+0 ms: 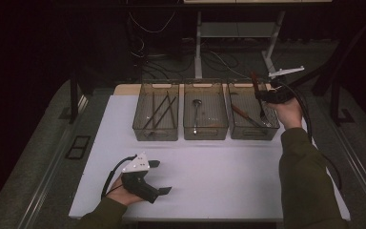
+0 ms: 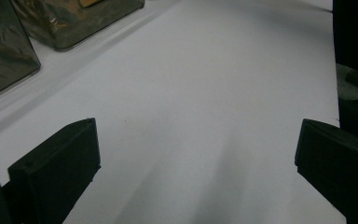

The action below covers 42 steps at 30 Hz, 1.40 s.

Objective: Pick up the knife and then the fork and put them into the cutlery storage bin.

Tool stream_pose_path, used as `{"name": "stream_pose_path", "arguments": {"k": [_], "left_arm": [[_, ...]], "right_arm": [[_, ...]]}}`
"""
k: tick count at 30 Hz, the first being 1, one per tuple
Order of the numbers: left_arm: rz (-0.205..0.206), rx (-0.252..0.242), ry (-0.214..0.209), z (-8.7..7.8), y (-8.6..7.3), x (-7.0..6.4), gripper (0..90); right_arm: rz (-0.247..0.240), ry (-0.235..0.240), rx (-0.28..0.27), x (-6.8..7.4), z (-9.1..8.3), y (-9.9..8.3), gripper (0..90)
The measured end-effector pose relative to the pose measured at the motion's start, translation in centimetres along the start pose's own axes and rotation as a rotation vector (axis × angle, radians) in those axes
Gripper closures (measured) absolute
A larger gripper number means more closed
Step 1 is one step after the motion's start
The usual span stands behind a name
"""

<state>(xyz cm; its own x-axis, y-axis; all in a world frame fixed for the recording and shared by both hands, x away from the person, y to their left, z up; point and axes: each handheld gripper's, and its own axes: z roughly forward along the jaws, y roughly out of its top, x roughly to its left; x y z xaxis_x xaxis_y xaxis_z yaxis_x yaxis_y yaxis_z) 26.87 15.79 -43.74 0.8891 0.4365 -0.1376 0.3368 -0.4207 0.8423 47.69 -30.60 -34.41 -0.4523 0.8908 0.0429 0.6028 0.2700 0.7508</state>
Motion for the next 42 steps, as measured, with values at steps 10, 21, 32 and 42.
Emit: {"name": "stream_pose_path", "arguments": {"k": [10,21,32,42], "left_arm": [[0.006,0.004,0.001,0.0,0.0,0.0,0.0],[0.006,0.004,0.001,0.1,0.0,0.0,0.0],[0.009,0.008,0.007,0.1,0.0,0.0,0.0],[0.007,0.006,0.014,0.2,0.1,0.4,0.0]], "right_arm": [[-0.041,-0.006,0.098,0.8,2.1,-0.8,77.6],[-0.072,0.021,0.182,1.2,3.7,-1.9,76.2],[-0.014,0.056,0.217,1.0,3.8,-2.3,46.8],[-0.011,0.108,0.095,1.4,1.4,-2.3,32.6]]}}
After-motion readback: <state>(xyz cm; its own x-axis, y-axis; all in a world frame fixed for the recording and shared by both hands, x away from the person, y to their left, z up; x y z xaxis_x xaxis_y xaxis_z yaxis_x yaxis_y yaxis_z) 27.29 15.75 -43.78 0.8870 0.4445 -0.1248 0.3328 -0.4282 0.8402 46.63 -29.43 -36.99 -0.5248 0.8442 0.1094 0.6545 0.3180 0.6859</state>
